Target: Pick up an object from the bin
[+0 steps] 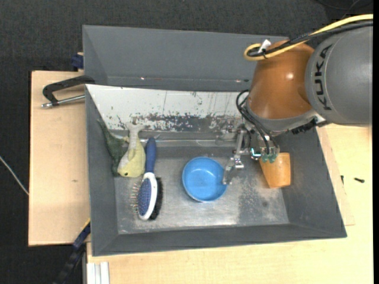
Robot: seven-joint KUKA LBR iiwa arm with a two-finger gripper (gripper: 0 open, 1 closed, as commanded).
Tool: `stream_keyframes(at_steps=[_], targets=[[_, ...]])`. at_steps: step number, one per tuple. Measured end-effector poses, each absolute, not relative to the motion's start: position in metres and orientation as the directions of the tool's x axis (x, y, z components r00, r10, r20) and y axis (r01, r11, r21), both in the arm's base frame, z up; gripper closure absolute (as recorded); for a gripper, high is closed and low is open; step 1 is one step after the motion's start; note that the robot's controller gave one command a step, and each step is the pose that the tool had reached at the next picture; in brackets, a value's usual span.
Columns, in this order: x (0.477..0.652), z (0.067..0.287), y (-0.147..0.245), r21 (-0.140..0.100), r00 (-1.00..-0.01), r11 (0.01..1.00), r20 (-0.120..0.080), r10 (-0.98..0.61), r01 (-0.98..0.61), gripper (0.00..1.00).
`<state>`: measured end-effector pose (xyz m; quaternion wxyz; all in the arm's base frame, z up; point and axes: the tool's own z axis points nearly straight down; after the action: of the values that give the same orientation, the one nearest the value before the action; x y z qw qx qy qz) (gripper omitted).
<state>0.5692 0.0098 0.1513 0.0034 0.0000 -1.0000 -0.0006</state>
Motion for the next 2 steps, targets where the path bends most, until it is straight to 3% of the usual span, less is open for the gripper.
stream_keyframes(at_steps=[1, 2], targets=[[0.5684, 0.0753, 0.0489, 0.002, -0.949, 0.949, -0.001, -0.315, -0.315, 0.0], [0.5711, 0.0786, 0.0484, 0.0, -0.95, 0.95, -0.009, -0.312, -0.312, 1.0]])
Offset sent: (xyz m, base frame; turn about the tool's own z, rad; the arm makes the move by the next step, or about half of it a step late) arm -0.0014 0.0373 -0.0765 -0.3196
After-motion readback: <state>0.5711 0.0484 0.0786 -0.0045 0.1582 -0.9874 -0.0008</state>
